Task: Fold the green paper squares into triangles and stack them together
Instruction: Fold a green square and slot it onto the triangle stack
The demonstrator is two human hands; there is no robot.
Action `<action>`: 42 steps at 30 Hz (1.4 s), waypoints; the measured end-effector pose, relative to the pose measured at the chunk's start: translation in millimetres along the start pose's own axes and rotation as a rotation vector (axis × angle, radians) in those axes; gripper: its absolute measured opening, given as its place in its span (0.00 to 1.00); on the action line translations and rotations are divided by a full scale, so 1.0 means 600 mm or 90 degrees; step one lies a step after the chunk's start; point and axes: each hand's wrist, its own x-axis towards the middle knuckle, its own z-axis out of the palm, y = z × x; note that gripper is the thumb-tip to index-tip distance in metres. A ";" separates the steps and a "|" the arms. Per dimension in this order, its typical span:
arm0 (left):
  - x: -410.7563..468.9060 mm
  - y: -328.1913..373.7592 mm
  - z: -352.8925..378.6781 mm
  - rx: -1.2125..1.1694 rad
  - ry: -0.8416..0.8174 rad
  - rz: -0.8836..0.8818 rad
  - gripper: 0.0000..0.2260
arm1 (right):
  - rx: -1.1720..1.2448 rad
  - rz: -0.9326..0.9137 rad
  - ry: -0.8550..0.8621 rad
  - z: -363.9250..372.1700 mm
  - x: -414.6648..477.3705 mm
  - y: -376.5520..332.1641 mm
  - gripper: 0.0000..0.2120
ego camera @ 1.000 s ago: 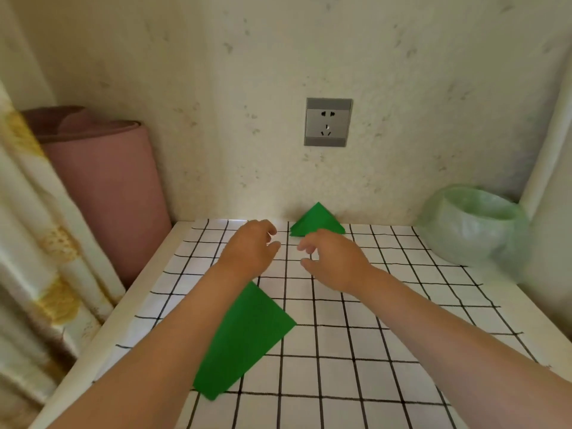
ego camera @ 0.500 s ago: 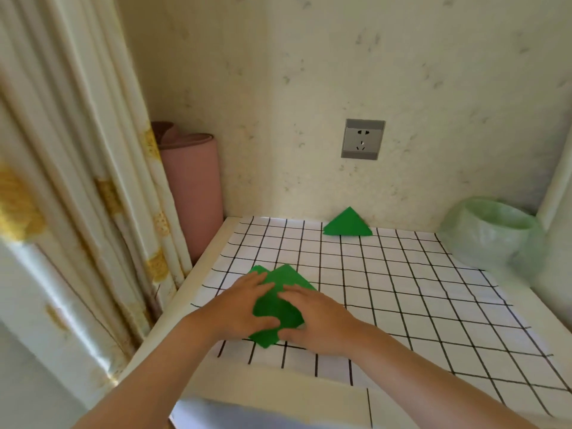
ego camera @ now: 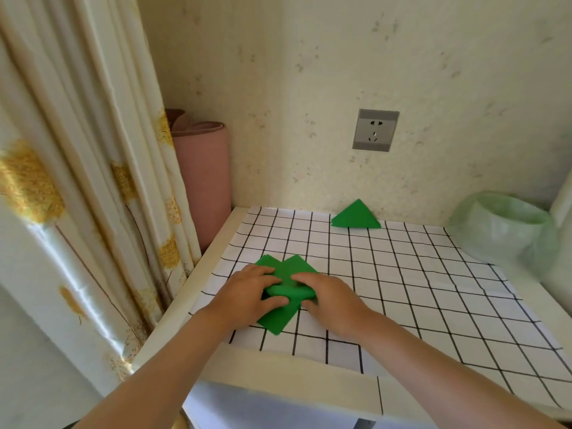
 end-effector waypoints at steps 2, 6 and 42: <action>0.001 0.005 -0.005 -0.019 -0.002 0.002 0.26 | -0.034 -0.031 -0.018 -0.010 -0.001 0.009 0.26; -0.001 0.030 -0.028 -0.090 -0.032 0.007 0.29 | -0.067 -0.024 0.009 -0.035 -0.014 0.024 0.22; 0.098 0.222 0.024 -0.155 -0.240 0.137 0.17 | -0.109 0.216 -0.013 -0.138 -0.038 0.174 0.10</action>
